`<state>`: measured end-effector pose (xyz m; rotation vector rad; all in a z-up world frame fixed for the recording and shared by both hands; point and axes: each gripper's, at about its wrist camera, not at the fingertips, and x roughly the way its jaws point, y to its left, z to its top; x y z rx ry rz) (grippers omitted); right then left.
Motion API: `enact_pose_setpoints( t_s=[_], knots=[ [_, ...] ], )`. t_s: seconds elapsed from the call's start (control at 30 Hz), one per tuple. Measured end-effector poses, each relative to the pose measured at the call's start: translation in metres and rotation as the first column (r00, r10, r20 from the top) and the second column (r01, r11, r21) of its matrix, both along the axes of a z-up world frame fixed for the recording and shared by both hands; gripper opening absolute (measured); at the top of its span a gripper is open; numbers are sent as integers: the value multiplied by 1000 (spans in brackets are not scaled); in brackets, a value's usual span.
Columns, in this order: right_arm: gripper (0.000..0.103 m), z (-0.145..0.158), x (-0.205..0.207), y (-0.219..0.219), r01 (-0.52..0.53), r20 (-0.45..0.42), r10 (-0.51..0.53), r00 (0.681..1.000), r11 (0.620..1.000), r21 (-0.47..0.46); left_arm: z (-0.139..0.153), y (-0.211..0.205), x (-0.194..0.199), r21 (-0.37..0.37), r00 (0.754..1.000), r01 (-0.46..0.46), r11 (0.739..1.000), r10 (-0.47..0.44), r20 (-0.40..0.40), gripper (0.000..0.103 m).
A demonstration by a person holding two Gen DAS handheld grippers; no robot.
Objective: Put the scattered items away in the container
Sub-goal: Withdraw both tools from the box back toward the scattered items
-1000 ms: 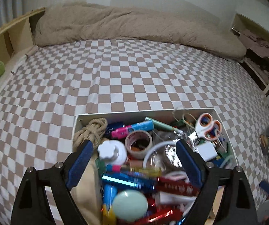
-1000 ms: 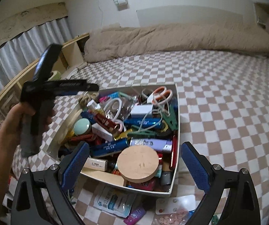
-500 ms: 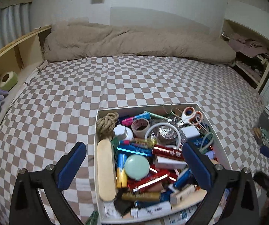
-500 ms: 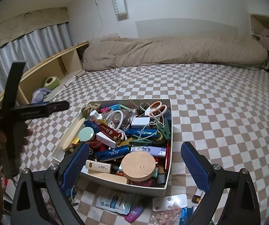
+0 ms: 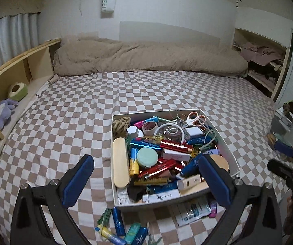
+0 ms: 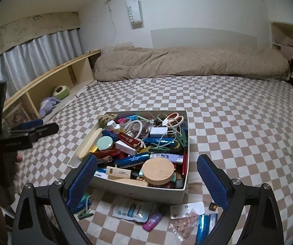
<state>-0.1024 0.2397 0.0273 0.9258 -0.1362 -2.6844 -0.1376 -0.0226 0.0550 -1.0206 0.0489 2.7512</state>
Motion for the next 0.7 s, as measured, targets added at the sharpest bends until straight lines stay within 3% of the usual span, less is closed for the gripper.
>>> enact_pose_setpoints(
  t_s=[0.7],
  knots=[
    [98,16,57,9,40,-79,-40,996,999,-2,11,-3,65,17,997,24,1000,-22,-77,103]
  ],
)
